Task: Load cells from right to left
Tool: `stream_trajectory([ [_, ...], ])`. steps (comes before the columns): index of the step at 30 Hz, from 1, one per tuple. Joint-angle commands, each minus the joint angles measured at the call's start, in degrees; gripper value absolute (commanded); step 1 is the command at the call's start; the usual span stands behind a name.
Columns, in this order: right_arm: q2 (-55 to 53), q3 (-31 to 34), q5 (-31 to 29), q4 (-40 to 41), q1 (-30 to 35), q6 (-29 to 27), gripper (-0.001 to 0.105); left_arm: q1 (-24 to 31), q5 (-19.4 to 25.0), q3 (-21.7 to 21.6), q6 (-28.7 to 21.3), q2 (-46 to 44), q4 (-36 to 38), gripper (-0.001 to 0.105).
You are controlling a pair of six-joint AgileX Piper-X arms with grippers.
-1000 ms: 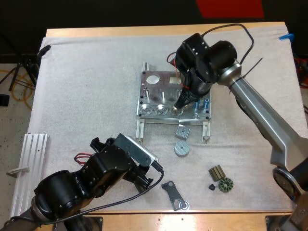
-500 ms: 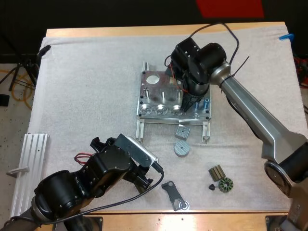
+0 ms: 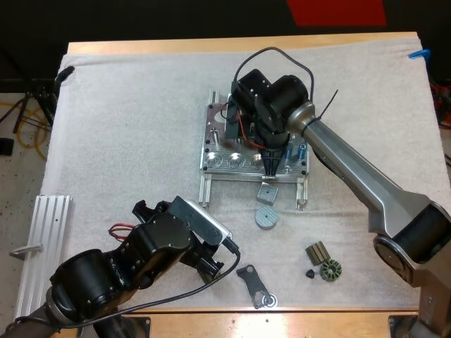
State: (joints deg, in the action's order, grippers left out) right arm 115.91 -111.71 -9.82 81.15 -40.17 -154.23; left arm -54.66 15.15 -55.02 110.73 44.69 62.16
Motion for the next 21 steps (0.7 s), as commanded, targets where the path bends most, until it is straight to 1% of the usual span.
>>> stream_trajectory([
  [1,-0.2,-0.6,-1.0,-0.2,0.0,-1.6,0.012,0.0,1.4,-0.2,0.1,-0.3,-0.8,0.067],
  [3,0.5,-0.6,-2.2,-0.1,0.0,-1.7,0.012,0.0,1.4,-0.2,0.1,-0.3,-0.8,0.067],
  [11,2.6,-0.6,-2.2,-0.3,0.0,-3.6,0.012,0.0,1.4,-0.2,-0.1,-0.3,-0.8,0.067],
  [13,3.1,-0.5,-2.8,-0.4,0.0,-4.2,0.012,0.0,1.4,-0.2,-0.1,-0.3,-0.8,0.067],
  [16,3.5,-0.3,-6.2,-2.0,0.0,-4.2,0.012,0.0,1.4,-0.2,-0.1,-0.3,-0.8,0.067],
  [21,3.5,-0.1,-6.6,-2.3,0.0,-4.2,0.012,0.0,1.4,-0.2,-0.1,-0.3,-0.8,0.067],
])
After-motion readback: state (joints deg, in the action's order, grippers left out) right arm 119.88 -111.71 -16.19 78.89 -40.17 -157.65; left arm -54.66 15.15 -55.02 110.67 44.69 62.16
